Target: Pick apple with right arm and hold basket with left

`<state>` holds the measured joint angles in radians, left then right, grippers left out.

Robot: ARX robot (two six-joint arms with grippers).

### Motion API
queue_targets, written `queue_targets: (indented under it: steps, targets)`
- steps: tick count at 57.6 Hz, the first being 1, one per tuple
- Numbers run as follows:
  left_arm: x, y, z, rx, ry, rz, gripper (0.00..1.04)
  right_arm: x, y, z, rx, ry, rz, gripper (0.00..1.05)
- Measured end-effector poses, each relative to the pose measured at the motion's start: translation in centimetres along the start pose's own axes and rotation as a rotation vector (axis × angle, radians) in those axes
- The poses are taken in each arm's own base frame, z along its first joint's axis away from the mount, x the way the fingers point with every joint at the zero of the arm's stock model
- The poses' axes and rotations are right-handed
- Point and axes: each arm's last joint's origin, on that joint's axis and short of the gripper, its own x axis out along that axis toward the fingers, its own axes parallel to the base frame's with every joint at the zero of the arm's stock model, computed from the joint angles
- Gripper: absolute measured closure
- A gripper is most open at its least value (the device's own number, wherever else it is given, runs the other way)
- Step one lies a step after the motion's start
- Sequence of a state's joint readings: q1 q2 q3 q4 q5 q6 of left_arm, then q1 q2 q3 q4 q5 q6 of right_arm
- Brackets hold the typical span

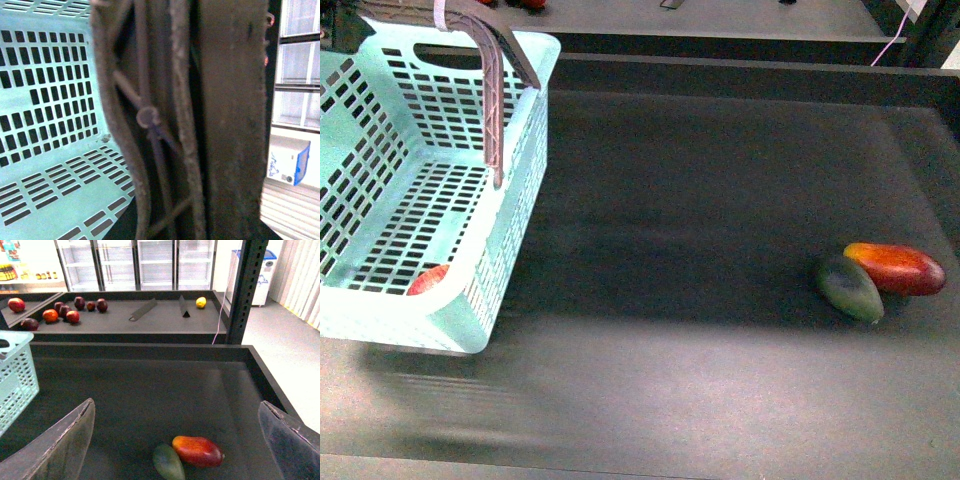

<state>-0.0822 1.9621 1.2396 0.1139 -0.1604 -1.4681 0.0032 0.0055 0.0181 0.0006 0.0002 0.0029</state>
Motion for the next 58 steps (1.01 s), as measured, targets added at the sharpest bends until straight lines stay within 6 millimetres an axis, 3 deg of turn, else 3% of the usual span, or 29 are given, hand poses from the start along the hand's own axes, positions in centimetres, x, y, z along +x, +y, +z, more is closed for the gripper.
queue_targets:
  steps: [8,21,40,51,58]
  targets:
    - [1.6,1.6,-0.1,-0.019,0.0,0.057,0.9,0.0,0.0,0.0,0.0,0.0,0.0,0.09]
    - [1.9,2.2,-0.2,-0.034,0.005,0.094,0.9,0.0,0.0,0.0,0.0,0.0,0.0,0.09]
    - [0.9,1.1,-0.6,-0.02,0.011,0.137,0.38,0.0,0.0,0.0,0.0,0.0,0.0,0.09]
    - [-2.9,-1.7,-1.2,0.024,0.031,0.081,0.07,0.0,0.0,0.0,0.0,0.0,0.0,0.09]
    - [-5.8,-3.5,-1.7,0.07,0.041,0.02,0.07,0.0,0.0,0.0,0.0,0.0,0.0,0.09]
